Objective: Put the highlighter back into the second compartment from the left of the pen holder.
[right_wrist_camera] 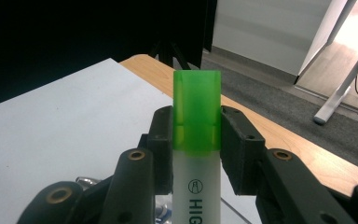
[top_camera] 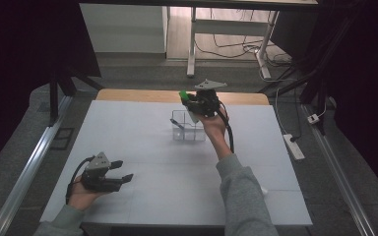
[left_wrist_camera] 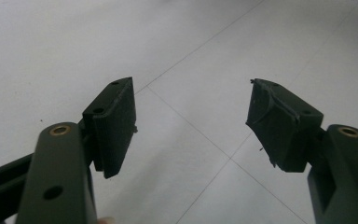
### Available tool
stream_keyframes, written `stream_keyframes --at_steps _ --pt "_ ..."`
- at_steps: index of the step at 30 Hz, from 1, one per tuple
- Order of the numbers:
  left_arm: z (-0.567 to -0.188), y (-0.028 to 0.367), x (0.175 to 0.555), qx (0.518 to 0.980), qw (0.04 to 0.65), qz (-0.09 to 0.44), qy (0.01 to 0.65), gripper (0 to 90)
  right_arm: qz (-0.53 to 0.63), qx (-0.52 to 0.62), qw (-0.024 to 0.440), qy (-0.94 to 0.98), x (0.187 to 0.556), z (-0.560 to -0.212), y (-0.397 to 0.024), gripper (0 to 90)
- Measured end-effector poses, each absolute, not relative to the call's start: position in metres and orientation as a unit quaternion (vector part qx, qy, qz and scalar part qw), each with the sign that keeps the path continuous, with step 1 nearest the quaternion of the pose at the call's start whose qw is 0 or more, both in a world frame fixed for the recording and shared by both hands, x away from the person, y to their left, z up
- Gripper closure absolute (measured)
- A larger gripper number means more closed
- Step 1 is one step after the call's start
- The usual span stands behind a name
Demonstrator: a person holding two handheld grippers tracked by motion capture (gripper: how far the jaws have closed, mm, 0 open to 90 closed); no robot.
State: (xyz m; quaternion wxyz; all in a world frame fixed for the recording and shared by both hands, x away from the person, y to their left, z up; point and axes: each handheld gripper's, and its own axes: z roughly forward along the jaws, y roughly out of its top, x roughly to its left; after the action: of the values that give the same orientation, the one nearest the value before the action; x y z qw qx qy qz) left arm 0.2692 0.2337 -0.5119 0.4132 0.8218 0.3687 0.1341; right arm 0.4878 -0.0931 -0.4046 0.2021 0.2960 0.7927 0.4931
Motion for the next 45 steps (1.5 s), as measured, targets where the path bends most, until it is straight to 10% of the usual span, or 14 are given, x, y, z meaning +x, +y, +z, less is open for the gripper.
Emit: stream_keyframes --at_steps 17,28,45 --pt "-0.513 0.233 0.269 0.823 0.411 0.132 0.369 32.1 0.498 0.292 0.202 0.791 0.494 -0.414 -0.083 66.0" --pt "-0.513 0.233 0.269 0.824 0.409 0.133 0.368 32.0 0.485 0.304 0.174 0.801 0.493 -0.416 -0.089 40.9" --pt "-0.513 0.232 0.269 0.825 0.406 0.136 0.369 31.9 0.481 0.295 0.161 0.81 0.469 -0.416 -0.118 39.6"
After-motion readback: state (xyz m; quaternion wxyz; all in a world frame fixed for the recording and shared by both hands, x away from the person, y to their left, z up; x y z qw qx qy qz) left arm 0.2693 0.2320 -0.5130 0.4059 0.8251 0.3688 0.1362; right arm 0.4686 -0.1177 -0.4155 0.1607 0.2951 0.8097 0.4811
